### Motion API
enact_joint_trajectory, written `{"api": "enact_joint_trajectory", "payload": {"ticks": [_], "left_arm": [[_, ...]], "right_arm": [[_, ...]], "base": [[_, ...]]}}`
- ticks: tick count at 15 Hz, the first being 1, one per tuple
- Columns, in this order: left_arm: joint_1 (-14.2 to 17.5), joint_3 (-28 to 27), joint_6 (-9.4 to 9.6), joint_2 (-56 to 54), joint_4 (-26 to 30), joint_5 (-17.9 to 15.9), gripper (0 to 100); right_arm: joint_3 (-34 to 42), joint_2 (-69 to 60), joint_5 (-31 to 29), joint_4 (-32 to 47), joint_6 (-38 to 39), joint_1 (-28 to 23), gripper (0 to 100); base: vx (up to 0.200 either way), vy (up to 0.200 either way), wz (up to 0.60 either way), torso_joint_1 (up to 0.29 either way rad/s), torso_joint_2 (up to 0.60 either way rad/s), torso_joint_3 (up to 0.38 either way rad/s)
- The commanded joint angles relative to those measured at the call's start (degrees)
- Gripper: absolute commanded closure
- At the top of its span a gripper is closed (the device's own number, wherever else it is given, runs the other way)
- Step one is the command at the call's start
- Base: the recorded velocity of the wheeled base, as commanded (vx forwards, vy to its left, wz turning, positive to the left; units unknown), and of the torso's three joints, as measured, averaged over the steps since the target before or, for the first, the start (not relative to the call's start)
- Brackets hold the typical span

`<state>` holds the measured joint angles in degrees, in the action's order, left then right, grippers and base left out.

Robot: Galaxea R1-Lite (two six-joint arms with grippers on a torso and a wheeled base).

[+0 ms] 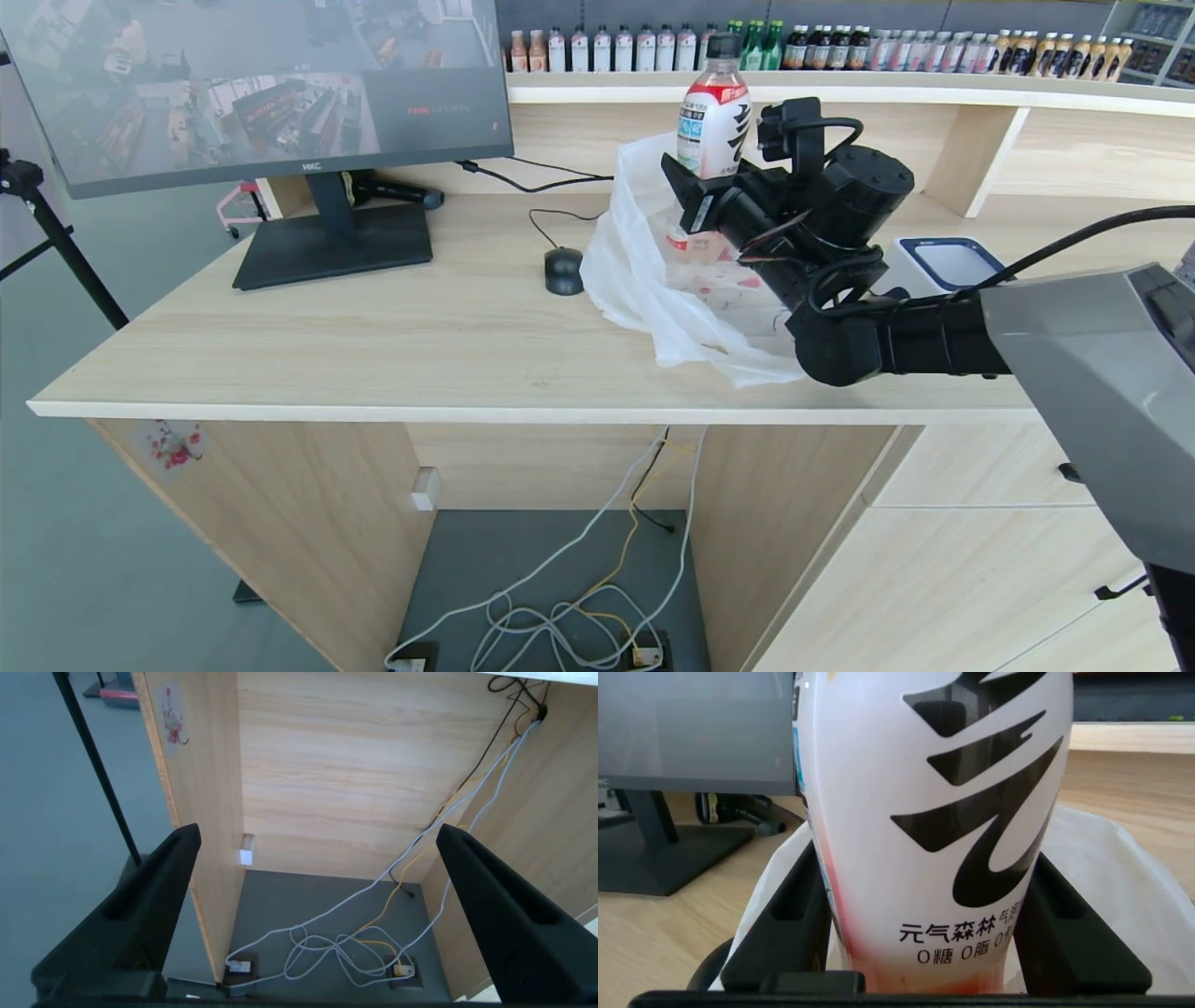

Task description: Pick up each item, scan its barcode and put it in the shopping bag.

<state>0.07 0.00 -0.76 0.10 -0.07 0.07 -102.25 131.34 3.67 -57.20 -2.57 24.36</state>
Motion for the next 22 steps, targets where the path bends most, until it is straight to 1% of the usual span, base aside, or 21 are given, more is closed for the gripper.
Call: {"api": "enact_joint_trajectory", "payload": {"ticks": [1, 9, 11, 13, 22], "left_arm": [[0.01, 0.00, -0.04, -0.01, -0.01, 0.01, 0], [0.01, 0.00, -0.04, -0.01, -0.01, 0.01, 0], [0.01, 0.00, -0.04, -0.01, -0.01, 0.01, 0], [0.01, 0.00, -0.04, -0.01, -0.01, 0.01, 0], [0.01, 0.00, -0.04, -0.01, -0.01, 0.01, 0]], "right_arm": [[-0.31, 0.67, 0.02, 0.25, 0.02, 0.08, 100], [-0.93, 1.46, 0.11, 2.71, 0.73, 0.52, 100], [-5.15, 3.48, 0.11, 3.41, 2.04, 0.69, 100], [-6.91, 4.71, 0.20, 3.41, 2.66, 0.87, 100], [-6.55, 5.59, 0.20, 3.50, 3.54, 1.57, 100]], "base": [[0.000, 0.000, 0.00, 0.000, 0.00, 0.000], [0.000, 0.000, 0.00, 0.000, 0.00, 0.000], [0.000, 0.000, 0.00, 0.000, 0.00, 0.000], [0.000, 0.000, 0.00, 0.000, 0.00, 0.000], [0.000, 0.000, 0.00, 0.000, 0.00, 0.000]]}}
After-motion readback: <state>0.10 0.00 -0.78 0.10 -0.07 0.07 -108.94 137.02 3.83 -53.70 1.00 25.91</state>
